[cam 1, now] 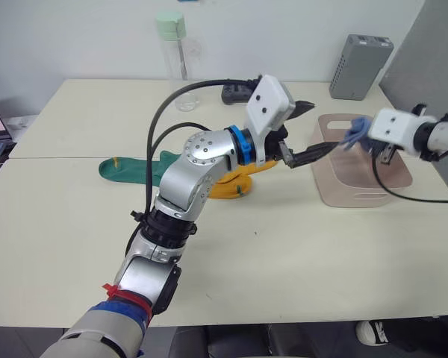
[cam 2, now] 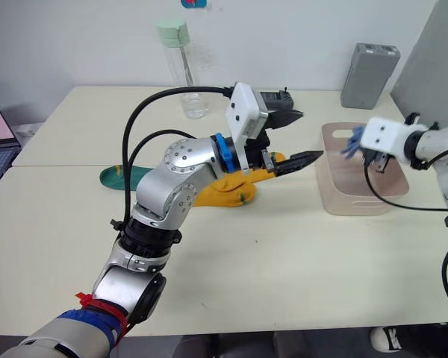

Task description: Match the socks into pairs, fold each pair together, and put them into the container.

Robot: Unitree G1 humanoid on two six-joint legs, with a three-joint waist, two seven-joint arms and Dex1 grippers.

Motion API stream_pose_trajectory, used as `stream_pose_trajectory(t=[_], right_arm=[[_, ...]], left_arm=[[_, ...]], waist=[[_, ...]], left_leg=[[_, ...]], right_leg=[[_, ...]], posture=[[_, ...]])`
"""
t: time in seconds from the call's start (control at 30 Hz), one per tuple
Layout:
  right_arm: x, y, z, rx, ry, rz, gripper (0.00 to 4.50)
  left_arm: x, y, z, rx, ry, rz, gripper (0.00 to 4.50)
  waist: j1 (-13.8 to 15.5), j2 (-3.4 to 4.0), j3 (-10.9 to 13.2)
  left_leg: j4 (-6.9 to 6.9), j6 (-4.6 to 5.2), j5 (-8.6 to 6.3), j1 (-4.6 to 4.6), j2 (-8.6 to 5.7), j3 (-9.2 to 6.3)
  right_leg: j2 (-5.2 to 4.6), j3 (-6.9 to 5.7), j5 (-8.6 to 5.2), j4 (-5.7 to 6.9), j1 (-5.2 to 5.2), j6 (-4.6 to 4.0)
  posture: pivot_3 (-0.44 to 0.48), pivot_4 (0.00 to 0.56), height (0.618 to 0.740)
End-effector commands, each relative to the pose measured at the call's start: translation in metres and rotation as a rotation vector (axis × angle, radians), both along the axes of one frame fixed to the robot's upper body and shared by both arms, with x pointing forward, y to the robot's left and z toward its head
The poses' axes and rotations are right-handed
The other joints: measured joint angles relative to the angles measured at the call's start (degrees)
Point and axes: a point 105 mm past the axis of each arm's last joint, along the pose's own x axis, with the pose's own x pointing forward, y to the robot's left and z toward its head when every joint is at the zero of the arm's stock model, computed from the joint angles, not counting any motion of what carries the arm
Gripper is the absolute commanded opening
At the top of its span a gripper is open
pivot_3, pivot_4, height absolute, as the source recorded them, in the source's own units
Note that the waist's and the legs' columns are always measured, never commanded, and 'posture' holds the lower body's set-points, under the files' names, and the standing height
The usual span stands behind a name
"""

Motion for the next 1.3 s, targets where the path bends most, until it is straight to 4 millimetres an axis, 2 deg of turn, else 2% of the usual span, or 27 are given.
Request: stream_pose_trajectory(t=[0.03,0.13,0.17,0.4,0.47,0.53,0.63,0.7,0.8,0.87,0.93,0.97,1.03,1.13,1.2,1.3], right_arm=[[0.002,-0.002,0.004,-0.051,0.003,0.034,0.0],[0.0,-0.01,-0.015,-0.101,0.104,0.025,0.0],[-0.001,-0.011,-0.017,-0.101,0.127,0.022,0.67],[-0.008,-0.008,0.01,-0.069,0.202,0.058,3.03],[-0.016,-0.009,0.023,-0.055,0.257,0.072,3.69],[-0.027,-0.01,0.043,-0.023,0.306,0.079,4.39],[-0.046,-0.009,0.079,0.057,0.358,0.084,4.45],[-0.053,-0.001,0.101,0.131,0.323,0.112,4.45],[-0.052,0.028,0.127,0.346,0.232,0.21,4.45],[-0.049,0.053,0.13,0.532,0.182,0.284,4.45],[-0.049,0.074,0.121,0.679,0.163,0.325,4.45],[-0.051,0.088,0.11,0.776,0.179,0.342,4.45],[-0.059,0.114,0.077,0.898,0.201,0.341,4.45],[-0.073,0.141,0.042,1.029,0.196,0.306,4.45],[-0.082,0.153,0.012,1.105,0.179,0.247,4.45],[-0.092,0.15,-0.023,1.145,0.13,0.133,4.45]], left_arm=[[-0.007,0.0,0.006,-0.005,-0.038,-0.006,4.46],[-0.011,-0.001,0.001,0.001,-0.026,-0.015,4.46],[-0.012,-0.001,0.0,0.004,-0.025,-0.015,4.5],[-0.007,0.008,-0.006,0.012,-0.01,0.017,4.5],[-0.008,0.01,-0.006,0.018,-0.006,0.008,4.5],[-0.01,0.011,-0.005,0.016,0.006,-0.008,4.5],[-0.007,0.017,-0.007,0.035,0.007,0.001,4.5],[-0.003,0.024,-0.009,0.042,0.008,0.03,4.5],[0.0,0.037,-0.016,0.05,0.016,0.076,4.5],[0.001,0.05,-0.024,0.06,0.006,0.126,4.5],[-0.001,0.065,-0.033,0.061,0.008,0.179,4.5],[-0.002,0.075,-0.04,0.055,0.028,0.216,4.5],[-0.005,0.099,-0.054,0.041,0.074,0.319,4.5],[-0.011,0.129,-0.071,0.026,0.121,0.441,4.5],[-0.016,0.157,-0.087,0.019,0.161,0.561,4.5],[-0.027,0.192,-0.105,0.005,0.207,0.702,4.5]], waist=[[0.1,0.03,0.0],[0.3,0.04,0.0],[0.3,0.03,0.0],[0.3,0.05,0.0],[0.3,0.06,0.0],[0.3,0.14,0.1],[0.4,0.43,0.2],[0.4,0.47,0.3],[0.0,0.5,0.3],[-0.2,0.51,0.2],[-0.2,0.51,0.2],[-0.1,0.51,0.2],[0.1,0.5,0.2],[0.6,0.56,0.3],[1.2,0.55,0.3],[1.9,0.54,0.3]], left_leg=[[0.01,0.0,0.0,0.0,0.0,0.0],[0.05,-0.01,0.0,0.0,-0.09,-0.02],[0.05,-0.01,0.0,0.0,-0.14,-0.02],[0.09,-0.01,0.01,0.02,-0.29,-0.14],[0.09,0.0,0.01,0.04,-0.29,-0.16],[0.09,0.0,0.01,0.05,-0.29,-0.19],[0.11,0.0,0.01,0.05,-0.36,-0.2],[0.1,0.0,0.0,0.05,-0.39,-0.22],[0.09,0.01,0.0,0.08,-0.38,-0.27],[0.1,0.01,0.0,0.11,-0.38,-0.27],[0.12,0.01,0.0,0.15,-0.33,-0.35],[0.23,0.01,0.0,0.16,-0.32,-0.4],[0.27,0.01,0.0,0.14,-0.28,-0.55],[0.38,0.0,0.0,-0.05,-0.31,-0.77],[0.47,0.0,0.0,-0.26,-0.45,-0.92],[0.6,0.0,-0.01,-0.29,-0.48,-1.04]], right_leg=[[0.0,0.0,0.0,0.01,0.01,0.0],[-0.09,-0.02,0.0,0.01,0.08,0.0],[-0.13,-0.01,0.0,0.0,0.09,0.0],[-0.23,-0.05,0.03,0.02,0.18,0.04],[-0.23,-0.08,0.03,0.02,0.2,0.04],[-0.23,-0.1,0.03,0.02,0.23,0.04],[-0.29,-0.1,0.03,0.03,0.24,0.05],[-0.31,-0.11,0.02,0.04,0.24,0.05],[-0.3,-0.13,0.02,0.04,0.26,0.05],[-0.3,-0.1,0.02,0.08,0.26,0.05],[-0.25,-0.13,0.02,0.11,0.33,0.05],[-0.24,-0.17,0.02,0.16,0.38,0.05],[-0.23,-0.33,0.02,0.11,0.51,0.05],[-0.21,-0.43,0.01,0.17,0.5,0.05],[-0.25,-0.45,-0.01,0.22,0.39,0.09],[-0.26,-0.53,-0.05,0.13,0.51,0.15]], posture=[[0.0,0.15,0.74],[0.0,0.15,0.74],[0.0,0.15,0.74],[0.0,0.15,0.74],[0.0,0.15,0.74],[0.0,0.15,0.74],[0.0,0.15,0.74],[0.0,0.15,0.74],[0.0,0.15,0.74],[0.0,0.15,0.74],[0.0,0.15,0.74],[0.0,0.15,0.74],[0.0,0.15,0.74],[0.0,0.15,0.74],[0.0,0.15,0.74],[0.0,0.15,0.74]])
